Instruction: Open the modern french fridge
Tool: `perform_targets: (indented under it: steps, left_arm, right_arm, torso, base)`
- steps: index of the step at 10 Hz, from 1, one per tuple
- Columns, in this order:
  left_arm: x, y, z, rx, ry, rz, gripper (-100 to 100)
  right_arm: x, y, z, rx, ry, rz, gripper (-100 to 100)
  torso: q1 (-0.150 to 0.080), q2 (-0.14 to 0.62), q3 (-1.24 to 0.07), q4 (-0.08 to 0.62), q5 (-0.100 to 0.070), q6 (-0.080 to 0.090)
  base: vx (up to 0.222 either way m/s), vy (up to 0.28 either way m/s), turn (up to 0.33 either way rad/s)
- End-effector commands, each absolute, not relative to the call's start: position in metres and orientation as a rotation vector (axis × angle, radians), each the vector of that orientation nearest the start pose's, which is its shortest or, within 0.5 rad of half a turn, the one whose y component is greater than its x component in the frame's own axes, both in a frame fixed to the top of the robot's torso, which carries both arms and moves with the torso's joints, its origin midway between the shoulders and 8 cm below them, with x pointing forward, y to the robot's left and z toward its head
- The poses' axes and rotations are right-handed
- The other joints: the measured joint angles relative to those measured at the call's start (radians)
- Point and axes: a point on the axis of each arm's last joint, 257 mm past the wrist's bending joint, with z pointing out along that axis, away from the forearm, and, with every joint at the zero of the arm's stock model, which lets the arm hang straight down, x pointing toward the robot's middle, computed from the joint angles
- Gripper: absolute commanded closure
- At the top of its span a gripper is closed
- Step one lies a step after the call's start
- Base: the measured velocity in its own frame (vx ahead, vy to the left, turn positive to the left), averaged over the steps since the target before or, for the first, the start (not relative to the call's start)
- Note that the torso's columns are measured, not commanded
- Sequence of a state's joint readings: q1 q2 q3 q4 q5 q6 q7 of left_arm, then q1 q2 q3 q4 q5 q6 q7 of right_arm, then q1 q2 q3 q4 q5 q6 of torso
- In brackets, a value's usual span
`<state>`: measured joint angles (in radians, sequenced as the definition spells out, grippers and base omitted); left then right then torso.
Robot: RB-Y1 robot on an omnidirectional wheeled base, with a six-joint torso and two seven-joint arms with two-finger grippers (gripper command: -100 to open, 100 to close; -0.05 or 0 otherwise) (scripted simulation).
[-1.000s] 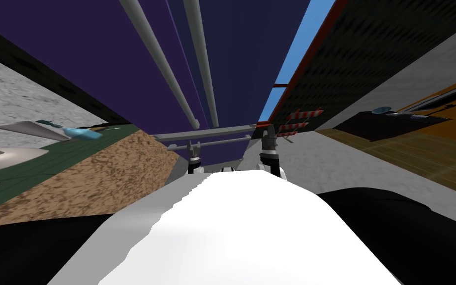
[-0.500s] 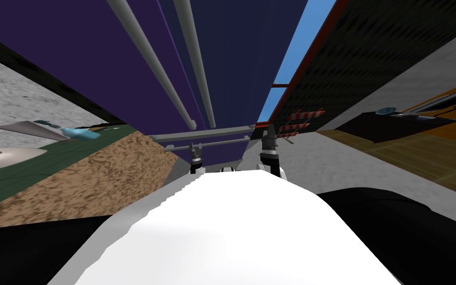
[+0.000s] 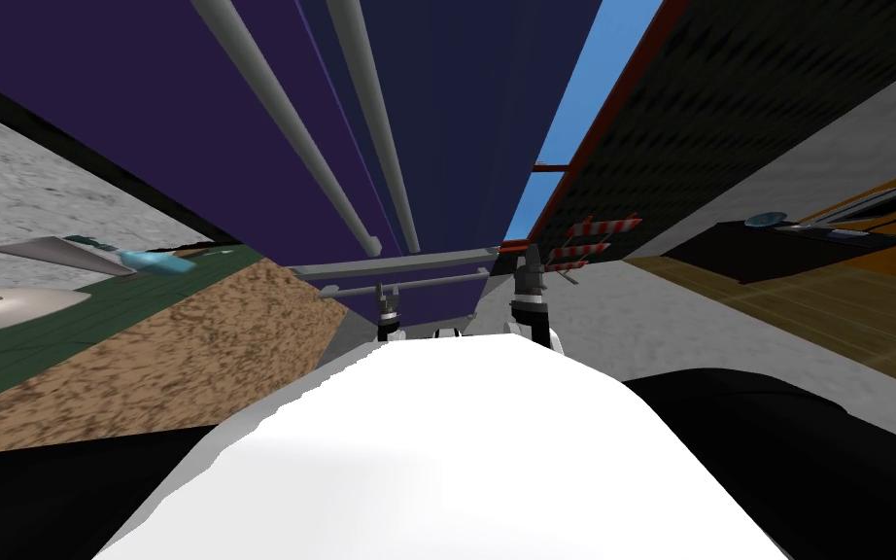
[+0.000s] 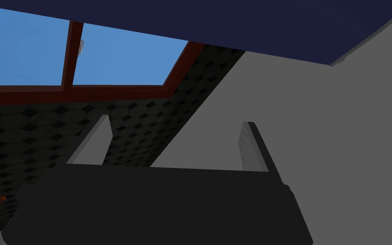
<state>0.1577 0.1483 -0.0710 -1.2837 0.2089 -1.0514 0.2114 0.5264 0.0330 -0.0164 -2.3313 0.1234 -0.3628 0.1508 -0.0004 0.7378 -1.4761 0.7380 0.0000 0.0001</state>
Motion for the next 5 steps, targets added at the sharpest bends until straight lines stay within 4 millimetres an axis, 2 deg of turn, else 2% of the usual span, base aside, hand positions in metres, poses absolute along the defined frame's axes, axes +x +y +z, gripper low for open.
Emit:
perform_targets:
  steps: [1,5]
  left_arm:
    - [0.419,0.286,-0.196,-0.904,0.615,-1.608,-100]
    - [0.420,0.286,-0.215,-0.931,0.620,-1.602,-100]
  right_arm:
    - [0.354,-0.283,0.011,0.630,0.765,1.025,0]
    - [0.354,-0.283,0.011,0.630,0.765,1.025,0]
  torso:
    - [0.000,-0.002,-0.001,-0.002,0.001,0.002]
    - [-0.001,-0.012,-0.006,-0.009,0.004,0.006]
  base:
    - [0.024,-0.034,0.035]
    - [0.018,-0.044,0.024]
